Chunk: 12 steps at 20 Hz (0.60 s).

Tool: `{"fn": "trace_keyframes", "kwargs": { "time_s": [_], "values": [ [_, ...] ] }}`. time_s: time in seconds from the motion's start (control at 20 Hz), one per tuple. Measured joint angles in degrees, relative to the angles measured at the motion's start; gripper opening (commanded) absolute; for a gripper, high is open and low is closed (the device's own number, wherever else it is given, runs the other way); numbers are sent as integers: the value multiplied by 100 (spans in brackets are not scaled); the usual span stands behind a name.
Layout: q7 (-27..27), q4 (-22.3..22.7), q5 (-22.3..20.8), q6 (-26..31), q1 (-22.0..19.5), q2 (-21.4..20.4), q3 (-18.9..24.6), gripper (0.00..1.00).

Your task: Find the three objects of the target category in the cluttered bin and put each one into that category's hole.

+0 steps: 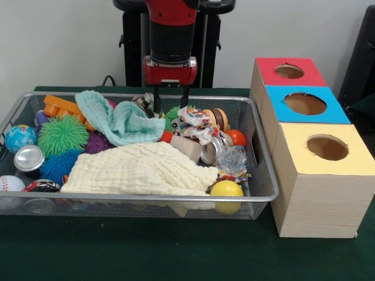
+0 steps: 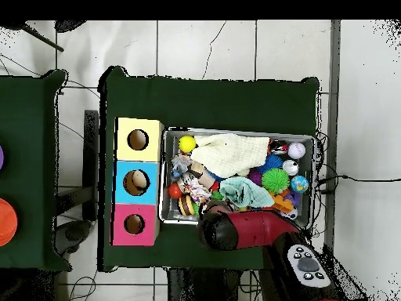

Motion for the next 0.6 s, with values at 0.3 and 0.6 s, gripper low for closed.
{"fn": "trace_keyframes", "kwargs": {
  "time_s": [0.3,0.6],
  "values": [
    [0,-8,-204,0,-21,8,130,100],
    [0,-34,-436,1,-134,88,246,100]
  ]
}}
